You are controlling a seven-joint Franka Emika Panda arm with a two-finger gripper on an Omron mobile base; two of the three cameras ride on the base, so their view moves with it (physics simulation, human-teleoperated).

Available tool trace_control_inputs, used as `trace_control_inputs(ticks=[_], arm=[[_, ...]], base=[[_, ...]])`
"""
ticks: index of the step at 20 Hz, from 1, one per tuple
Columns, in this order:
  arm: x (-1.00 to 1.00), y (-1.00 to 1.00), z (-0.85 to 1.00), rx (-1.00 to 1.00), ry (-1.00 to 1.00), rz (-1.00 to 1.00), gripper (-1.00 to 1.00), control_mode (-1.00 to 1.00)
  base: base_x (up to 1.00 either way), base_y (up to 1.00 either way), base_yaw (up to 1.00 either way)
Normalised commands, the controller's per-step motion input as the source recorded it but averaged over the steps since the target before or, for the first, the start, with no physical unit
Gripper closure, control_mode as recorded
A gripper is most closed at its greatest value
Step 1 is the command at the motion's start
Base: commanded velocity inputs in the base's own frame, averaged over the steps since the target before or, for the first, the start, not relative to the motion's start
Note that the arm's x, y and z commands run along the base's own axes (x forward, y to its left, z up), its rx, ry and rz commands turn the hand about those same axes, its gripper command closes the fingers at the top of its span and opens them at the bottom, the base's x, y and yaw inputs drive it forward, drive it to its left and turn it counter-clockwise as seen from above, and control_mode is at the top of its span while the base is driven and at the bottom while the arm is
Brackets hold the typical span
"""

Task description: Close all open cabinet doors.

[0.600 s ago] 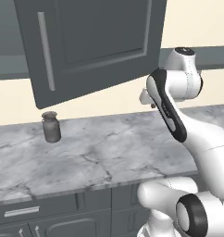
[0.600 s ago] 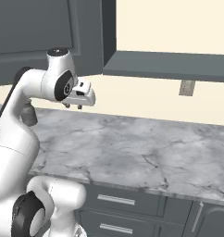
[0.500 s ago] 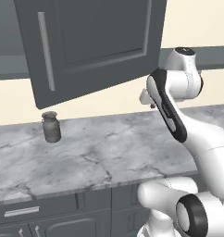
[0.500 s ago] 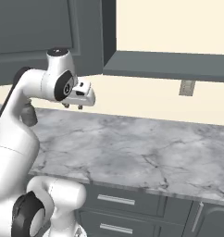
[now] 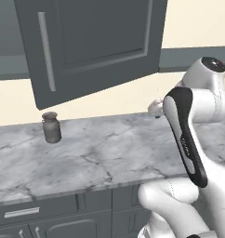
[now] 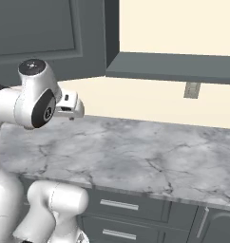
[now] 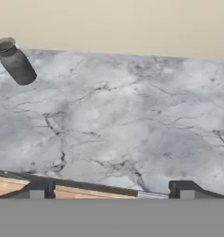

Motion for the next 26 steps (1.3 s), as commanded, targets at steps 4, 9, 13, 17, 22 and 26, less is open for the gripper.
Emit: trace_control_inputs(ticks=[4,9,13,17,22,26], arm=[[-0.54,0.67,0.52,0.0,-0.52,0.13,-1.0,-1.0],[-0.4,0.72,0.51,0.0,-0.5,0.14,-1.0,-1.0],[-0.36,0.59,0.68,0.0,-0.45,0.06,-1.0,-1.0],[-0.15,0.6,0.98,0.0,-0.21,0.02,-1.0,-1.0],[-0.08,0.52,1.0,0.0,0.05,0.03,-1.0,-1.0],[-0.19,0.3,0.82,0.02,0.23,0.08,-1.0,-1.0]], base=[[0.0,0.0,0.0],[0.0,0.0,0.0],[0.0,0.0,0.0],[0.0,0.0,0.0],[0.0,0.0,0.0],[0.0,0.0,0.0]])
